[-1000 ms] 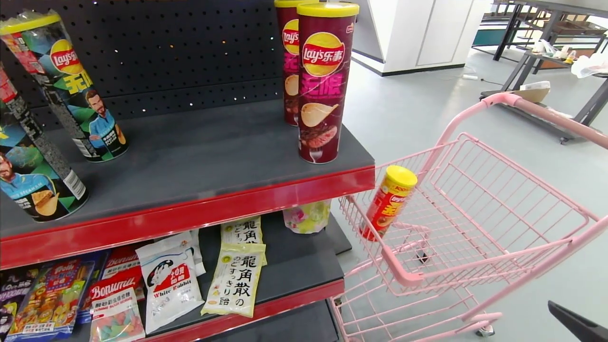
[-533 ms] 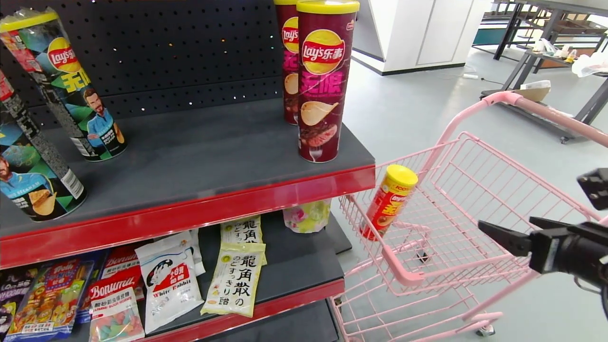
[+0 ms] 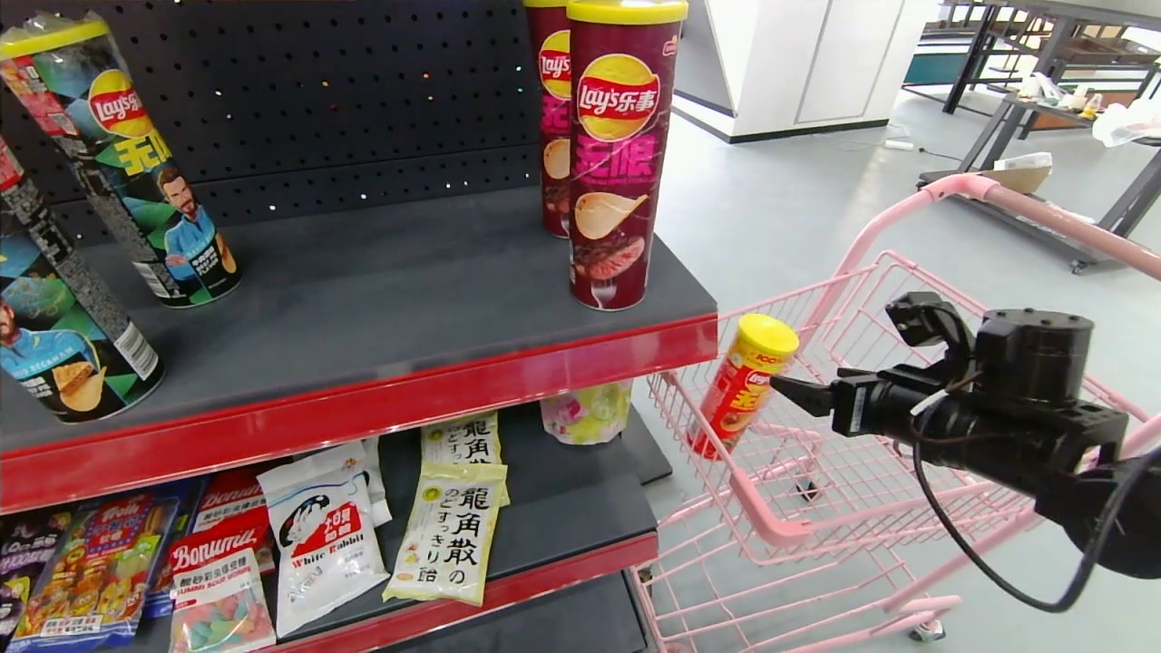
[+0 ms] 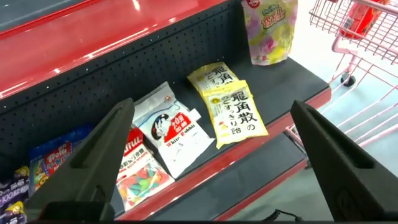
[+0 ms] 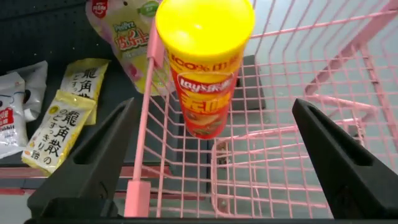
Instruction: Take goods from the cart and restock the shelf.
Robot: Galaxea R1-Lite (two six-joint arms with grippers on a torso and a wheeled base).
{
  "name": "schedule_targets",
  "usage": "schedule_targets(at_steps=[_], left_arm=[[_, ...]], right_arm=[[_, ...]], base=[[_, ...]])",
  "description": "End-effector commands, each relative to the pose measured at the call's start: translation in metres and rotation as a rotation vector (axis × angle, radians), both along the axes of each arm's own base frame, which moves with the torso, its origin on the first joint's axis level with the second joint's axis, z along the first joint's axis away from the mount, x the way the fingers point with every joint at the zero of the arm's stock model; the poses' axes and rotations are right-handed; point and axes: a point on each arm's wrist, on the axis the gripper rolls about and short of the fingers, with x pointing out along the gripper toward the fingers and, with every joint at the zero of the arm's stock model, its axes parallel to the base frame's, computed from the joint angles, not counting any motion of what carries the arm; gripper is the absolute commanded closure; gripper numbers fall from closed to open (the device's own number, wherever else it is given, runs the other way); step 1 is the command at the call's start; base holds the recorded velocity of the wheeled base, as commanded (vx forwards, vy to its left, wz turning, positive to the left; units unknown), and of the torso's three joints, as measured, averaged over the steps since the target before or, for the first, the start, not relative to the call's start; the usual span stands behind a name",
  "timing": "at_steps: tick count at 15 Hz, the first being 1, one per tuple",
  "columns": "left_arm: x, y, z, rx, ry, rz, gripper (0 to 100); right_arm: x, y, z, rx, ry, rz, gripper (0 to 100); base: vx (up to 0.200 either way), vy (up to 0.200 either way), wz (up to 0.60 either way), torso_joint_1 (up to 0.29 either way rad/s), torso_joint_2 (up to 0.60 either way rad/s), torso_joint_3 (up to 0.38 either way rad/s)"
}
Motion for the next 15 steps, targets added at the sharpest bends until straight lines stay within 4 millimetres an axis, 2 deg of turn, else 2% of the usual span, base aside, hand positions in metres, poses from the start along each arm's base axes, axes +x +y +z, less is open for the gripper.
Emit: schedule_targets(at_steps=[1,13,15], left_arm=[[0.003,-0.001,0.0,0.005,0.02,0.0,0],[0.005,-0.001,0.001,0.009,0.042,0.002,0],[0.006,-0.001,0.001,0.009,0.043,0.003,0]], right_arm=[[0.023,0.008,-0.026,0.002,0.065,0.038,0],[0.075,0.022,-0.039,0.03,0.027,0.057,0],[0.086,0.025,-0.047,0.03,0.031,0.056,0]], base=[[0.0,0.0,0.0,0.0,0.0,0.0],[0.0,0.0,0.0,0.0,0.0,0.0],[0.0,0.0,0.0,0.0,0.0,0.0]])
